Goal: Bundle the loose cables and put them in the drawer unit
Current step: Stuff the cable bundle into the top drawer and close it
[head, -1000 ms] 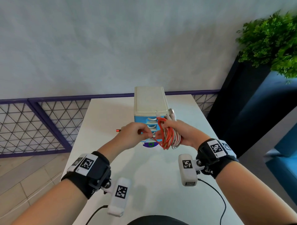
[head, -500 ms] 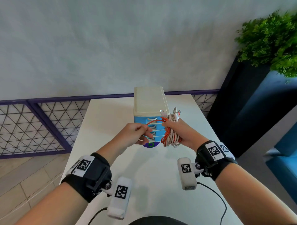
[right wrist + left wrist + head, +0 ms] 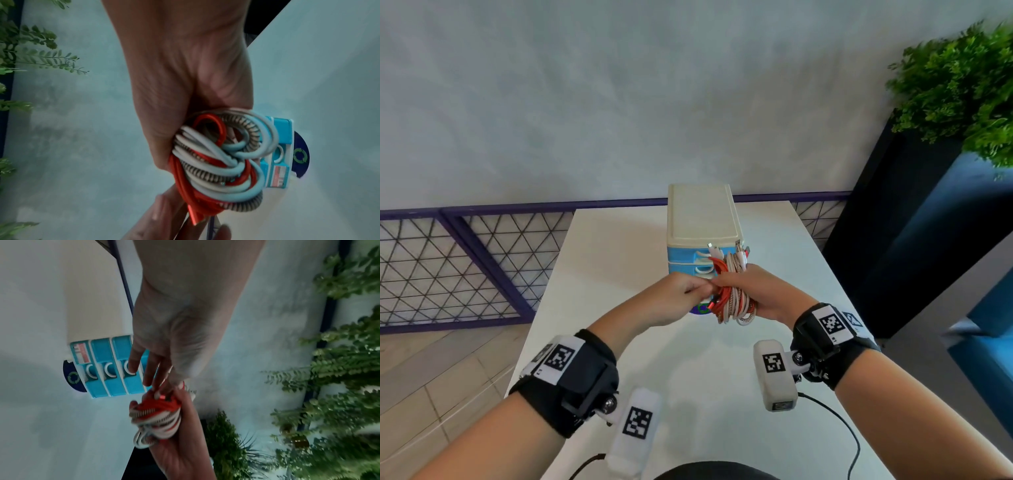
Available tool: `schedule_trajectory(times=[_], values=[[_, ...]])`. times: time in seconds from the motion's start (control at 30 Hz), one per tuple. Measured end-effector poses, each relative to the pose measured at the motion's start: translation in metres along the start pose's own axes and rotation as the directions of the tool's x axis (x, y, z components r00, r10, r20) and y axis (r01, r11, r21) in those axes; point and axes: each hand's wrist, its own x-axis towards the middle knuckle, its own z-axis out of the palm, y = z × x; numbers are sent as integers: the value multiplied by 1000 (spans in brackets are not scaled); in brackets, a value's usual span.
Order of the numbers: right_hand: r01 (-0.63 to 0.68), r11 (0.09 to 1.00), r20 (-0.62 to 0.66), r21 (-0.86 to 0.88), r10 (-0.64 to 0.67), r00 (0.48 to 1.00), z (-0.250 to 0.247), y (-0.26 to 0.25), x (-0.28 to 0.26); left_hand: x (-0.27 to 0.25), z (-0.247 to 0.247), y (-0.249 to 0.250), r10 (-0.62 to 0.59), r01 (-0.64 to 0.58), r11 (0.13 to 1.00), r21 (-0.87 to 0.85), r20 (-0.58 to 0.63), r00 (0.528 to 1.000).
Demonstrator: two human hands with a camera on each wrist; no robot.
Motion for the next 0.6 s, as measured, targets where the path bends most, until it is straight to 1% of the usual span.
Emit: schedule_trajectory(times=[0.03,0.07,0.1,0.13,0.17,0.2,0.23,0.27,0.3,0.33,0.37,0.4,0.47,0.5,0.53,0.6], values=[[-22,998,-25,-66,21,999,-2,0,0,0,-4,-3,2,-1,1000,16,-65,998],[-38,989,-41,-146,33,999,-3,-1,0,-2,-7,-5,19,-6,997,78,-169,985],[-53,970,-49,-237,43,998,-2,-2,0,-4,-10,-5,66,-11,981,196,-274,959],[-66,938,-45,-340,54,998,-1,-3,0,-4,-11,-6,158,-20,924,381,-334,929],[-69,890,-25,-450,65,998,2,-4,1,-5,-12,-6,272,-45,815,578,-313,910],[-62,829,6,-556,78,997,7,-5,3,-4,-10,-6,362,-66,674,736,-251,898],[-49,765,37,-643,95,995,12,-5,4,-2,-7,-5,420,-88,531,843,-172,891],[-38,708,59,-706,112,992,17,-6,6,0,-3,-4,437,-107,415,904,-94,895],[-31,662,74,-749,131,989,21,-7,7,5,1,-5,427,-128,344,930,-33,904],[-23,624,86,-781,144,986,25,-7,8,9,5,-7,414,-151,304,941,11,910],[-14,596,100,-803,157,983,28,-8,8,13,7,-11,417,-172,290,942,37,908],[-9,579,109,-815,168,980,29,-9,8,15,8,-13,404,-191,306,933,54,913],[-5,554,115,-832,182,976,28,-9,8,16,7,-13,355,-214,405,889,63,933],[-3,542,114,-841,182,977,28,-9,7,15,7,-12,338,-215,463,860,53,940],[4,528,113,-849,175,978,28,-9,7,15,9,-11,328,-207,500,841,37,944],[14,480,103,-877,161,982,29,-10,8,14,13,-10,318,-166,516,840,-8,948]])
